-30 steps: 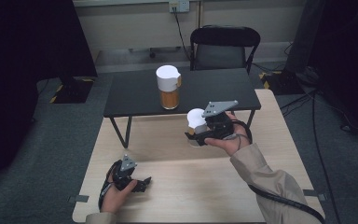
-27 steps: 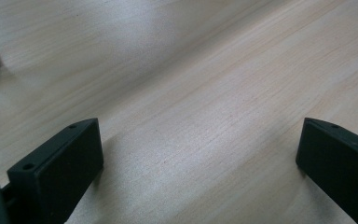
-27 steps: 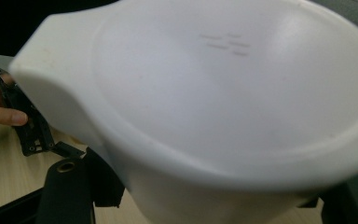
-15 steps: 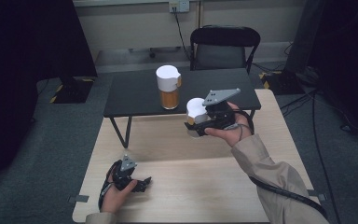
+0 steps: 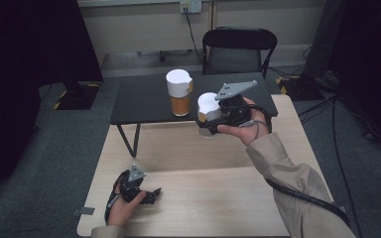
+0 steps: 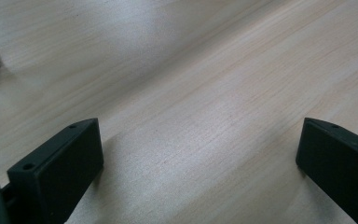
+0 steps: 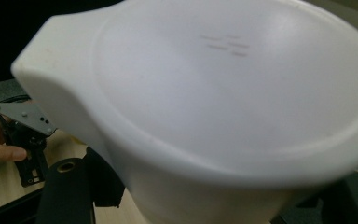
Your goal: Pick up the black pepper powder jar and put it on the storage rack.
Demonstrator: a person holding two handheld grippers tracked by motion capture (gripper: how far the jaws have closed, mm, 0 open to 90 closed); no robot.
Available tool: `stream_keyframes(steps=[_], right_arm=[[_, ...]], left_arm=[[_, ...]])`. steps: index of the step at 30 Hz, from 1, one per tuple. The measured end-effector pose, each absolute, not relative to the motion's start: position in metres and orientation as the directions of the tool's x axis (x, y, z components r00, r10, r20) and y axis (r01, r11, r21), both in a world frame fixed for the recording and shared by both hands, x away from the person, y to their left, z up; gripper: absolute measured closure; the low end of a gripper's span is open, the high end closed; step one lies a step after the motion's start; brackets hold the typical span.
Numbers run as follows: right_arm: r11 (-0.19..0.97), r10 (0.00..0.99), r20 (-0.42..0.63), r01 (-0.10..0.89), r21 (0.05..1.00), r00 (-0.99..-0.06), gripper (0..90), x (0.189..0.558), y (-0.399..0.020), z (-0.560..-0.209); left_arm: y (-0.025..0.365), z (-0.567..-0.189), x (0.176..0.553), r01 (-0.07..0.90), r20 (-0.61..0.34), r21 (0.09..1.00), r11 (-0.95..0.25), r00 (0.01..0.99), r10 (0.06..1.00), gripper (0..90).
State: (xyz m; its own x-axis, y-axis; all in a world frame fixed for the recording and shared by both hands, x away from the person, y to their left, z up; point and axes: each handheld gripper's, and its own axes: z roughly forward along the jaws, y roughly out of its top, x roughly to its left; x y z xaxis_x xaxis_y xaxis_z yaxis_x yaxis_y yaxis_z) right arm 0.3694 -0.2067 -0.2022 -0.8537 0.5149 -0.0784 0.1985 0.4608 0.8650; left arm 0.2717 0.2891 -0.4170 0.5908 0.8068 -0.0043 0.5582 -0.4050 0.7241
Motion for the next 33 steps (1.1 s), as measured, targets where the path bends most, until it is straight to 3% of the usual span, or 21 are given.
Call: stream_keyframes(steps=[33], right_arm=[[0.424, 0.607, -0.109, 0.205, 0.882, -0.787, 30.5, 0.384, -0.199, -0.182]], left_arm=[[0.289, -0.417, 0.272, 0.558, -0.003, 0.724, -0.406, 0.591, 0.807, 0.0]])
